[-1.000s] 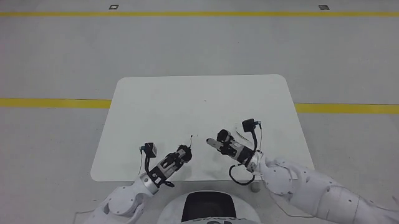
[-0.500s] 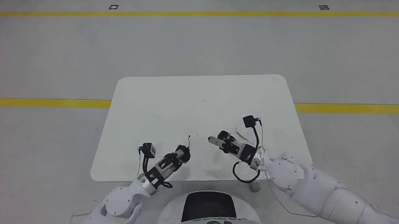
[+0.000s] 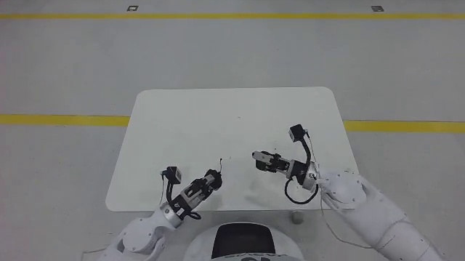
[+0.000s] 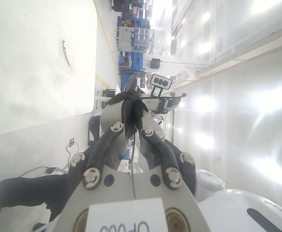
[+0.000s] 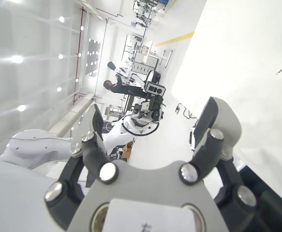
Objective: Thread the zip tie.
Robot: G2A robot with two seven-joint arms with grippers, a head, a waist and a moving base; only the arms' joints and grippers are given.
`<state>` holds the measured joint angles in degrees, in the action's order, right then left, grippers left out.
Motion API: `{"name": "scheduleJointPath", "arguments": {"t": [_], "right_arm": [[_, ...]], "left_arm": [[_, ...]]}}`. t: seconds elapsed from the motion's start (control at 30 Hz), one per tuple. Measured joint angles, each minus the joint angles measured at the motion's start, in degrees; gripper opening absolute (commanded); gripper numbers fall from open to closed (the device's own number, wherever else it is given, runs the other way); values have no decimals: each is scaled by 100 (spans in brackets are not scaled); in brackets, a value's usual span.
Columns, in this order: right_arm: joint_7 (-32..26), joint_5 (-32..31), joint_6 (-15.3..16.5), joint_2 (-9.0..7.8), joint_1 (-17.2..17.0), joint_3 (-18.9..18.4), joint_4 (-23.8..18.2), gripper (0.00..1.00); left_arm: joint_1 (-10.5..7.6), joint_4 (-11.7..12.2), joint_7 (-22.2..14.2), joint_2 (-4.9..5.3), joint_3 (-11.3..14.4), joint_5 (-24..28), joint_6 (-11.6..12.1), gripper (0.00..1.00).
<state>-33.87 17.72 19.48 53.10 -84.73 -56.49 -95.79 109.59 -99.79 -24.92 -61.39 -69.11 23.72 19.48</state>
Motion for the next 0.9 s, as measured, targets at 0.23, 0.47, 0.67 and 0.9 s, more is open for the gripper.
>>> {"name": "scheduleJointPath", "arguments": {"t": [0.23, 0.47, 0.67, 0.9], "right_arm": [[-1902, 659, 0, 682, -422, -1354, 378, 100], [-3927, 1100, 0, 1568, -584, -2614, 966, 100], [-4589, 846, 0, 2235, -605, -3104, 1241, 100], [-4577, 826, 0, 2257, -607, -3107, 1239, 100]], "left_arm": [[11, 12, -18, -29, -25, -18, 0, 0], [30, 14, -48, -59, -45, -6, 0, 0], [16, 93, -136, -83, -29, 24, 0, 0], [13, 98, -138, -84, -27, 20, 0, 0]]}}
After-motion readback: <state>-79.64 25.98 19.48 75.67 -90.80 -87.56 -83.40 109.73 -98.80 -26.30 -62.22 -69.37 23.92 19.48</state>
